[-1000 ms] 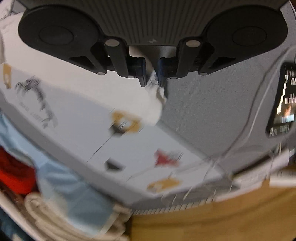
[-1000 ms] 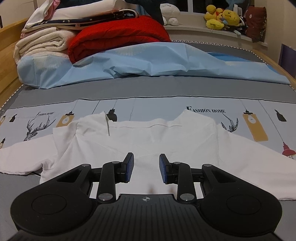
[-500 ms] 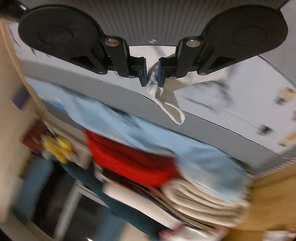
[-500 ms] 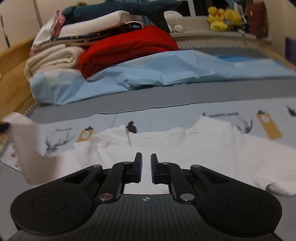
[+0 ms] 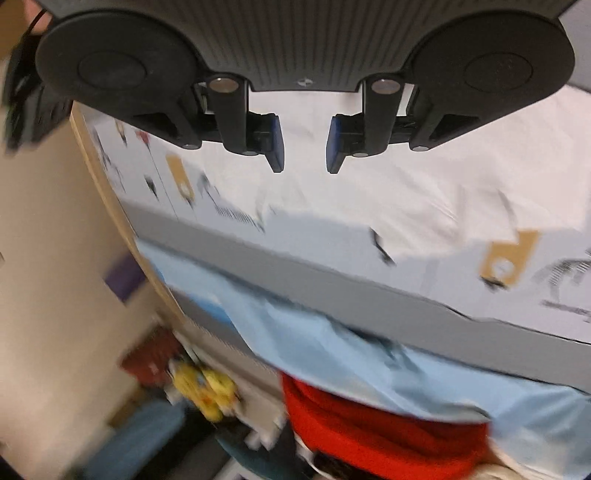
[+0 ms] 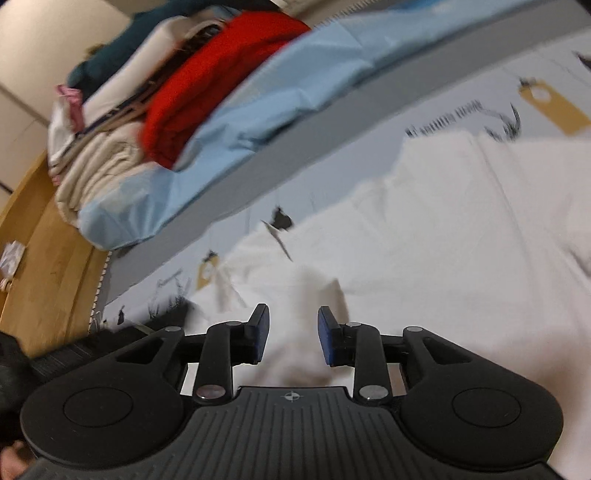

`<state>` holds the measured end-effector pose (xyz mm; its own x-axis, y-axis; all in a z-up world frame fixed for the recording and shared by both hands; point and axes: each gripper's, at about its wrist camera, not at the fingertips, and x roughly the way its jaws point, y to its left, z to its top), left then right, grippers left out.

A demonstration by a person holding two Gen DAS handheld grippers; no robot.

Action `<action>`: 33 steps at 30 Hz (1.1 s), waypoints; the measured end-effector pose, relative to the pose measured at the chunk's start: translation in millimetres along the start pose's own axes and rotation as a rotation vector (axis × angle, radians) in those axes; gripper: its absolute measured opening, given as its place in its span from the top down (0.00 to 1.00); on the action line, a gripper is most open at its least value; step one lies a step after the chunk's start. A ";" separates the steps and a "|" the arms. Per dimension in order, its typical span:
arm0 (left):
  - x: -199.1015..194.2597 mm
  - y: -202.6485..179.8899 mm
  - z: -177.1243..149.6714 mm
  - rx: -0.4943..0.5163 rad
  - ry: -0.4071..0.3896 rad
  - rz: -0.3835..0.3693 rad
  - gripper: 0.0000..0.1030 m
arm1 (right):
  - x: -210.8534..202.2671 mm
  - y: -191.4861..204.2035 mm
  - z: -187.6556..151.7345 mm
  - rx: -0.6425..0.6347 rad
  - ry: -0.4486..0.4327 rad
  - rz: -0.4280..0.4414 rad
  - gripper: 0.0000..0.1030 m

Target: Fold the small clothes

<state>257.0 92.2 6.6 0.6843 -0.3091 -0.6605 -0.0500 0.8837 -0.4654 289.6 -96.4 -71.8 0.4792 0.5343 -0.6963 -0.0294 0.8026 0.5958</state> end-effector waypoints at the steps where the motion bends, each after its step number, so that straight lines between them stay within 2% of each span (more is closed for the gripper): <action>1: -2.6 7.9 4.6 -0.007 -0.024 0.039 0.75 | 5.4 -1.6 -0.9 0.007 0.014 -0.010 0.69; 6: -11.9 41.8 27.7 -0.033 -0.088 0.217 0.75 | 39.3 -7.9 -11.8 -0.009 0.098 -0.098 0.69; 10: -27.0 65.0 42.7 -0.118 -0.129 0.234 0.75 | 73.8 -10.3 -26.8 -0.048 0.176 -0.156 0.69; 13: -43.1 78.2 51.9 -0.149 -0.158 0.245 0.75 | 91.7 -0.8 -38.2 -0.121 0.223 -0.162 0.69; 14: -44.4 80.5 54.1 -0.150 -0.166 0.254 0.75 | 93.2 4.9 -40.5 -0.166 0.214 -0.179 0.77; 15: -49.1 80.8 56.6 -0.151 -0.172 0.261 0.75 | 94.2 11.5 -41.8 -0.216 0.207 -0.197 0.94; 17: -54.0 85.5 61.0 -0.156 -0.186 0.273 0.75 | 91.3 19.3 -40.8 -0.278 0.180 -0.202 0.96; 19: -62.0 89.5 63.5 -0.158 -0.202 0.283 0.75 | 81.3 27.6 -33.2 -0.286 0.145 -0.174 0.97; 21: -67.2 93.1 66.9 -0.163 -0.228 0.297 0.75 | 53.4 44.2 -20.5 -0.303 0.067 -0.085 0.97; 23: -72.8 96.2 69.8 -0.171 -0.251 0.302 0.75 | 12.4 59.6 -1.4 -0.316 -0.050 0.031 0.99; 24: -75.5 98.0 71.1 -0.176 -0.260 0.304 0.75 | -17.9 62.4 9.8 -0.306 -0.136 0.113 0.99; 25: -77.2 99.4 72.0 -0.179 -0.263 0.302 0.75 | -42.2 58.6 18.0 -0.308 -0.212 0.143 0.99; 26: -78.0 99.3 72.4 -0.177 -0.261 0.300 0.75 | -58.0 49.9 25.4 -0.325 -0.266 0.087 0.99; 27: -77.2 99.5 72.5 -0.173 -0.252 0.298 0.75 | -62.9 36.9 31.7 -0.339 -0.281 -0.041 0.99; 29: -72.6 97.9 71.9 -0.158 -0.229 0.302 0.75 | -51.6 -4.7 39.2 -0.354 -0.223 -0.412 0.99; 30: -69.3 96.3 71.4 -0.146 -0.213 0.306 0.75 | -47.5 -36.8 42.8 -0.287 -0.178 -0.522 0.99; 32: -61.9 93.3 69.1 -0.128 -0.187 0.314 0.75 | -52.5 -79.1 48.2 -0.132 -0.127 -0.512 0.99; 33: -57.4 92.3 67.7 -0.125 -0.173 0.313 0.75 | -55.3 -87.6 48.8 -0.128 -0.124 -0.519 0.99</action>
<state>262.4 215.2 41.4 0.7344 0.0421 -0.6775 -0.3566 0.8732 -0.3323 308.5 -209.2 -66.0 0.5592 0.0309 -0.8285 0.1355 0.9825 0.1281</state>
